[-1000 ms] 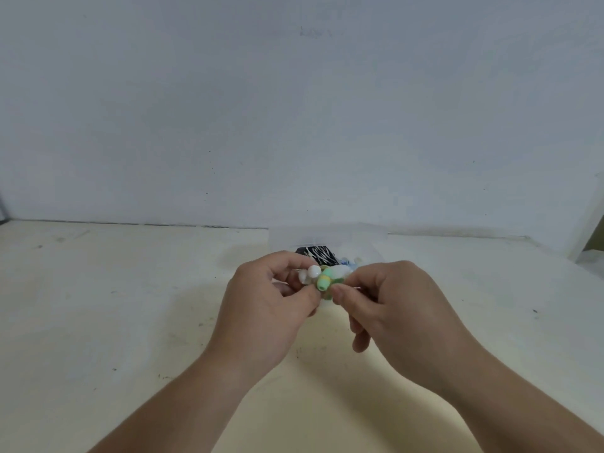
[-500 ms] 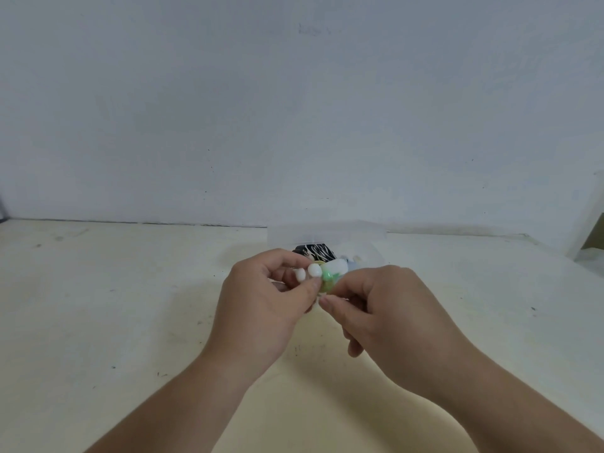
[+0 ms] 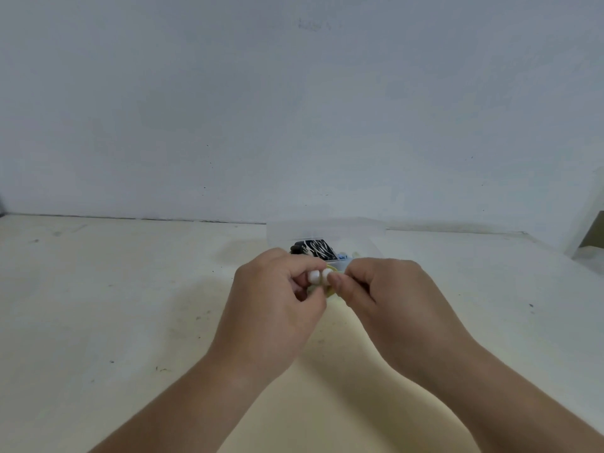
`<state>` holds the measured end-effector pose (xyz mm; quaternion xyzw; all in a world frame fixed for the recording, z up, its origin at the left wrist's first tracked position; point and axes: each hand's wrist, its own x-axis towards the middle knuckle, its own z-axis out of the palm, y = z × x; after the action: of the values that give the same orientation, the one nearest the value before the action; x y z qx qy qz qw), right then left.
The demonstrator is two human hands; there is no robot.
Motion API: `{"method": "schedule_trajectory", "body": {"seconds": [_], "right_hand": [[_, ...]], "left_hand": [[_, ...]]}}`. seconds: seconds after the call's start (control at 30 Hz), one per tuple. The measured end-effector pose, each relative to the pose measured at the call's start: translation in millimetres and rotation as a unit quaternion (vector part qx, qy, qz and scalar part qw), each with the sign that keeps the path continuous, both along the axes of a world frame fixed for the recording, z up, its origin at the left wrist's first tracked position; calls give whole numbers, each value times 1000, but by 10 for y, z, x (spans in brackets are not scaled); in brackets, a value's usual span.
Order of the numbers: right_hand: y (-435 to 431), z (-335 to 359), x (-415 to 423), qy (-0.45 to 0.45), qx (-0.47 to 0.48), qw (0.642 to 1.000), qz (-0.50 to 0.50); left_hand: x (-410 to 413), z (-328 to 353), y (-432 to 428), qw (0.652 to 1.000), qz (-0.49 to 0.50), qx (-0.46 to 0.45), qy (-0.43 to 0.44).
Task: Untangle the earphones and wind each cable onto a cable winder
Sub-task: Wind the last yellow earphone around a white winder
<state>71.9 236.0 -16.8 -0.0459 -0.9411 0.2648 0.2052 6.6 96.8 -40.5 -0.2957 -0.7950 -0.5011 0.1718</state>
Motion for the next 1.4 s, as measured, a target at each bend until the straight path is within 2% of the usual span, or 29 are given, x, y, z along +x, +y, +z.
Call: {"method": "schedule_trajectory", "body": {"seconds": [0.23,0.4,0.6,0.73,0.87,1.03,1.27,1.4], "right_hand": [[25,-12,-22,8,90,996,2],[86,-29,-70,29,47,997,57],[148,-125,-118,40,51,994,93],[170,-133,-132,10,27,996,86],[195,-160,-169,2,-79,993,85],[179,-112,-152,2,-153,983,106],[191,-118,-163,5,-202,976,84],[185,-116,-159,-23,-266,961,77]], "left_hand": [[28,8,7,992,-16,-101,67],[20,16,5,990,-31,-120,67],[39,-17,34,990,-34,-124,51],[42,-16,43,991,-37,-116,52],[46,-25,28,990,-46,-112,67],[46,-60,38,992,-52,-96,71],[87,-48,53,996,-74,-29,28],[89,-51,43,998,-70,-8,3]]}}
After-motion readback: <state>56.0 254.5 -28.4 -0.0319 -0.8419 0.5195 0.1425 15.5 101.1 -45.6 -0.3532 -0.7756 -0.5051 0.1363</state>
